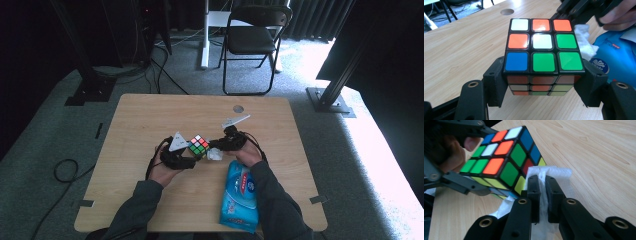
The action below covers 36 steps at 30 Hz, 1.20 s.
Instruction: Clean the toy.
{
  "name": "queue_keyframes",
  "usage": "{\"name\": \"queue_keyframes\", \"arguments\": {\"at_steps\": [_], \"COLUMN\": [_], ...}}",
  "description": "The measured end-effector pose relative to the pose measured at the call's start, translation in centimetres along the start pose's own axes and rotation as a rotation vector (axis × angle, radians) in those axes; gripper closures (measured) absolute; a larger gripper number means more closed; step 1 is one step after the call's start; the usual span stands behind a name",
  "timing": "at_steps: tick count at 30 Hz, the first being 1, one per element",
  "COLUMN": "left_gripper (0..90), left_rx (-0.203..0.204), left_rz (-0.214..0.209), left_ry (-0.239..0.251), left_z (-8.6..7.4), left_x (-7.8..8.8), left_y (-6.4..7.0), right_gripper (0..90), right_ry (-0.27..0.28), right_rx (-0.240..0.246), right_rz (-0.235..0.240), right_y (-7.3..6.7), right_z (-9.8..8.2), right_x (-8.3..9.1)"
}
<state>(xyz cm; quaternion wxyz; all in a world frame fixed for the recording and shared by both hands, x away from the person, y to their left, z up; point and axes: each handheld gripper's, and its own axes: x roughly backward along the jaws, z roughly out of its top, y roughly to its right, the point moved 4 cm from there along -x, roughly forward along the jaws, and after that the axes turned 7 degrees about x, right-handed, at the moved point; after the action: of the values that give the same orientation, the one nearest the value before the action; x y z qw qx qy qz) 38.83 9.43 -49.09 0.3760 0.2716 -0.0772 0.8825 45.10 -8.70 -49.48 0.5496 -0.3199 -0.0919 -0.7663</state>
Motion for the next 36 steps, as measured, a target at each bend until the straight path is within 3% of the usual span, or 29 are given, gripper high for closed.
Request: {"name": "queue_keyframes", "arguments": {"at_steps": [6, 18, 24, 36], "left_gripper": [34.4, 34.5, 34.4, 34.4], "left_rx": [0.000, -0.033, -0.031, 0.017], "left_rz": [-0.020, -0.055, -0.042, 0.006], "left_ry": [0.012, -0.021, -0.048, -0.073], "left_z": [0.2, -0.3, -0.9, -1.9], "left_x": [0.1, -0.7, -1.3, -1.8], "left_y": [0.5, 1.7, 1.4, -0.4], "right_gripper": [83.9, 83.9, 83.9, 83.9], "right_ry": [0.003, 0.042, 0.073, 0.117], "right_rx": [-0.010, -0.021, -0.014, -0.004], "right_rz": [-0.004, -0.004, 0.007, 0.033], "right_y": [0.2, 0.3, 0.0, -0.4], "right_z": [-0.1, 0.2, 0.5, 1.0], "right_x": [-0.1, 0.3, 0.7, 1.6]}}
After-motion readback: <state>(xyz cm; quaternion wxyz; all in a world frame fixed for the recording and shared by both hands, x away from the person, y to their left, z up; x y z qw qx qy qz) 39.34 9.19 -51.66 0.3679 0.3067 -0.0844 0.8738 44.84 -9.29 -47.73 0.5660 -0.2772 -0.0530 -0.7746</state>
